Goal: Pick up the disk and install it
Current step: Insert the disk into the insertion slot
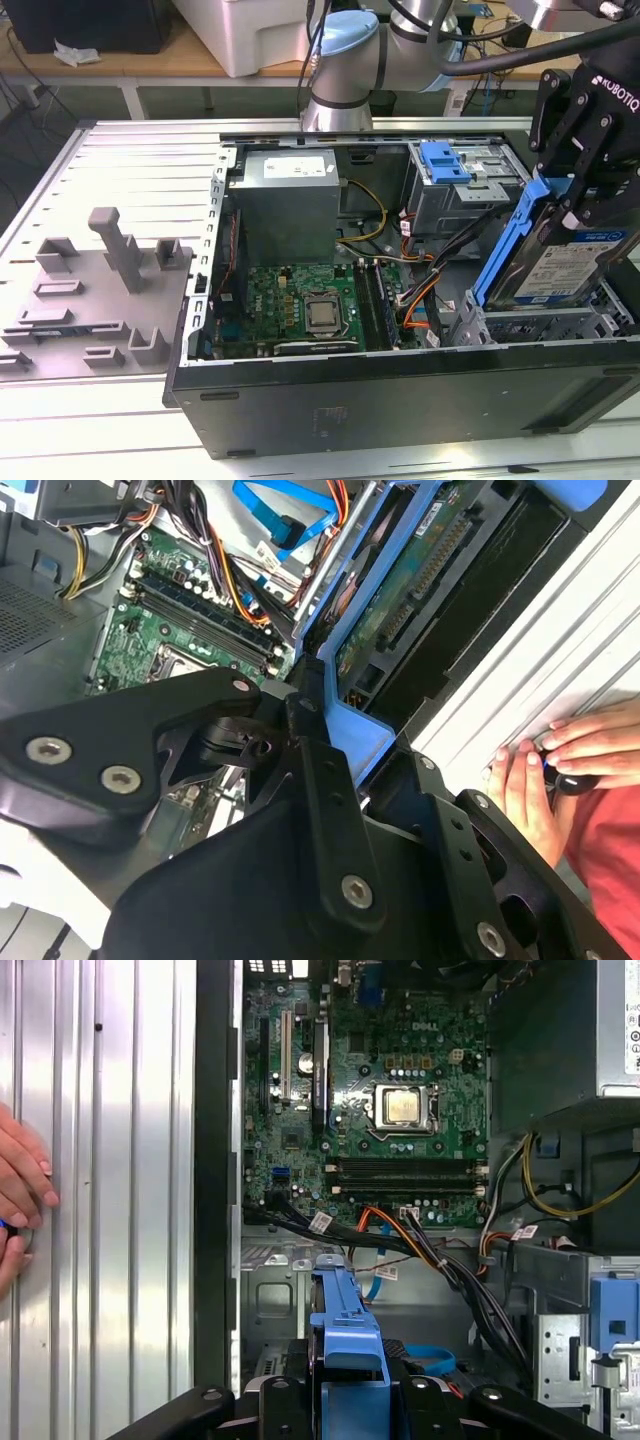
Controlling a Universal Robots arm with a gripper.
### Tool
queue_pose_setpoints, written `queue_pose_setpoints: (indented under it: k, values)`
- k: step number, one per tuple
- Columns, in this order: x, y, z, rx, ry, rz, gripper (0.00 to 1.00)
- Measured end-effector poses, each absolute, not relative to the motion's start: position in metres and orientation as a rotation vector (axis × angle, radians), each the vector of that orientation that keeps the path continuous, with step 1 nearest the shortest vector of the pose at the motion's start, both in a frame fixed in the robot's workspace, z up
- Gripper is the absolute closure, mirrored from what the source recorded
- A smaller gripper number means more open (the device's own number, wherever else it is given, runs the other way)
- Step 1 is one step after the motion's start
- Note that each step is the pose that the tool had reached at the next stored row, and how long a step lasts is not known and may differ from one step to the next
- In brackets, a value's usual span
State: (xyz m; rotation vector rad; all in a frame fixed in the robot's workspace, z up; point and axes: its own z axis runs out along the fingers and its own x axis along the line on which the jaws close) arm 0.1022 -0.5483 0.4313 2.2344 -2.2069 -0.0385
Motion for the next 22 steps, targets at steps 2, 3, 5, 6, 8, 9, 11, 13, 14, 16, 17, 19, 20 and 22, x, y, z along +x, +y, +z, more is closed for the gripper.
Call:
queue_pose_setpoints:
  k: [2, 3, 5, 6, 8, 9, 11, 13, 14, 16, 17, 19, 20, 22]
  values:
    - [0.102, -0.548, 0.430, 2.234, -2.207, -0.038, 0.63]
    - [0.102, -0.548, 0.430, 2.234, -2.207, -0.038, 0.63]
    - [0.102, -0.548, 0.429, 2.234, -2.207, -0.038, 0.63]
    - [0.102, -0.548, 0.429, 2.234, -2.207, -0.038, 0.63]
    - [0.102, -0.548, 0.428, 2.234, -2.207, -0.038, 0.63]
    - [0.102, -0.548, 0.428, 2.234, -2.207, -0.038, 0.63]
    - [0.102, -0.548, 0.427, 2.234, -2.207, -0.038, 0.63]
    - [0.102, -0.548, 0.427, 2.234, -2.207, -0.038, 0.63]
    - [0.102, -0.548, 0.426, 2.235, -2.207, -0.038, 0.63]
    - [0.102, -0.548, 0.426, 2.234, -2.207, -0.038, 0.63]
    - [0.102, -0.548, 0.425, 2.235, -2.207, -0.038, 0.63]
    - [0.102, -0.548, 0.425, 2.234, -2.207, -0.038, 0.63]
    - [0.102, -0.548, 0.423, 2.234, -2.207, -0.038, 0.63]
    - [0.102, -0.548, 0.420, 2.234, -2.207, -0.038, 0.63]
